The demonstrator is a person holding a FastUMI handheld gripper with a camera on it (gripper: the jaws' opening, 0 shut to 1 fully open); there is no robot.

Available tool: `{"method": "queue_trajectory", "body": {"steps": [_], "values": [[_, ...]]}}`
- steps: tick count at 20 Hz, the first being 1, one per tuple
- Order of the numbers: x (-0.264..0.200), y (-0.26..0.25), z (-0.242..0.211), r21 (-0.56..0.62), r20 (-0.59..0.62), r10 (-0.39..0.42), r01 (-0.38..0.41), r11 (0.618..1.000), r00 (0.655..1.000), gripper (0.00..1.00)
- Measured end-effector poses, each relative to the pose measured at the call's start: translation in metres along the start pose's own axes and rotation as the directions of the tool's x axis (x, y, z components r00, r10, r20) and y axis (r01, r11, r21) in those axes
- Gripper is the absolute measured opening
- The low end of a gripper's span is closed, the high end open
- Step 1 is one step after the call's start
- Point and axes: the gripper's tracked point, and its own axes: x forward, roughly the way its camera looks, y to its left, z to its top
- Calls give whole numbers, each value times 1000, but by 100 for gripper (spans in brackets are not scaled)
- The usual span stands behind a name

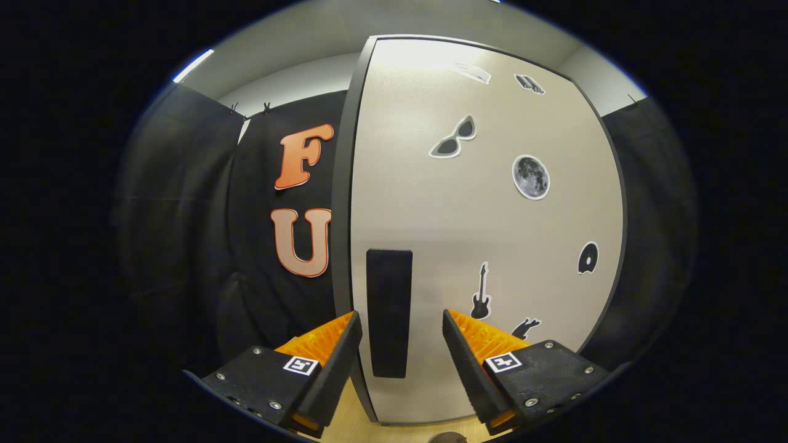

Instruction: Open the shoe cabinet door, grab the shoes and put them into the shoe cabinet, then close the shoe cabinet door.

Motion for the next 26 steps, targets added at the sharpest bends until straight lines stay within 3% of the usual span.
{"method": "queue_trajectory", "body": {"steps": [1, 6, 14, 26], "values": [[2, -1, 0, 1, -1, -6, 6, 1000, 1000, 80], [7, 9, -1, -15, 5, 1, -1, 1000, 1000, 39], [-4, 7, -2, 34, -9, 23, -22, 999, 1000, 30], [-54, -9, 3, 90, -3, 91, -90, 992, 996, 28]]}}
